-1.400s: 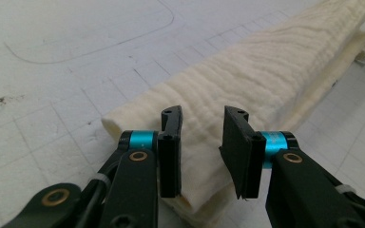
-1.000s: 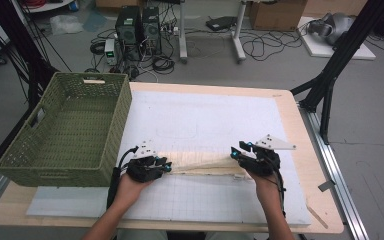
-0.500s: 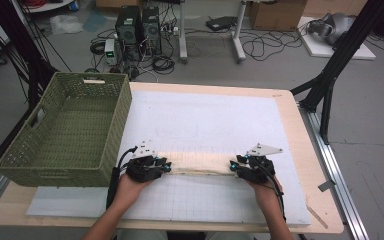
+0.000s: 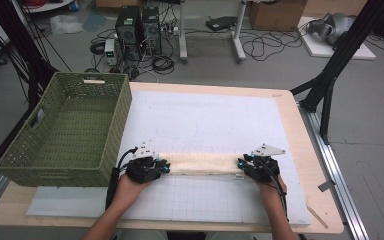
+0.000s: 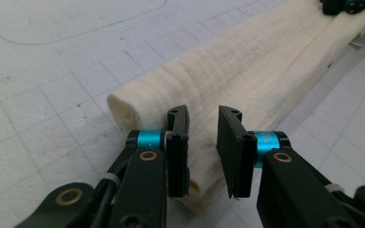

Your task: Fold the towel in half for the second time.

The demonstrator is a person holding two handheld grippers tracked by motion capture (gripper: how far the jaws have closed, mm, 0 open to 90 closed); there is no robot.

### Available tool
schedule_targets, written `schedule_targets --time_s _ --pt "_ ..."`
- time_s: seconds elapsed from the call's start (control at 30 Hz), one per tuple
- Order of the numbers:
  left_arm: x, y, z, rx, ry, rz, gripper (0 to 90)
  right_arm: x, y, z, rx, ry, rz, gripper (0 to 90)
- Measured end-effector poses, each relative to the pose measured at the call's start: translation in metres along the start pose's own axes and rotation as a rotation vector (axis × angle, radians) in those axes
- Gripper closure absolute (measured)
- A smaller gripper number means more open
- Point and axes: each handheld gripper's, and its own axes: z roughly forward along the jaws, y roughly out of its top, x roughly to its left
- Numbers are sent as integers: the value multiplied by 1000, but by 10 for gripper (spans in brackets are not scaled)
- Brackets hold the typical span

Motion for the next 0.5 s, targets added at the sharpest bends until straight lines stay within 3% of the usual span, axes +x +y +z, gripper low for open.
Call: schedule_targets --time_s 0.13,0.27,0.33,0.4,0.5 --pt "2 0 -2 -26 -20 -23 683 -2 3 -11 -47 32 29 641" --pt "1 0 -1 -27 -18 -19 658 -4 7 -31 -119 51 64 642" --pt "1 0 -1 -21 -16 -14 659 -1 6 -37 -139 86 66 646" --pt "1 0 -1 -23 -15 -17 659 5 5 -38 -126 129 47 649" --pt "1 0 -1 -20 -12 -13 660 12 0 -29 -50 165 -5 657"
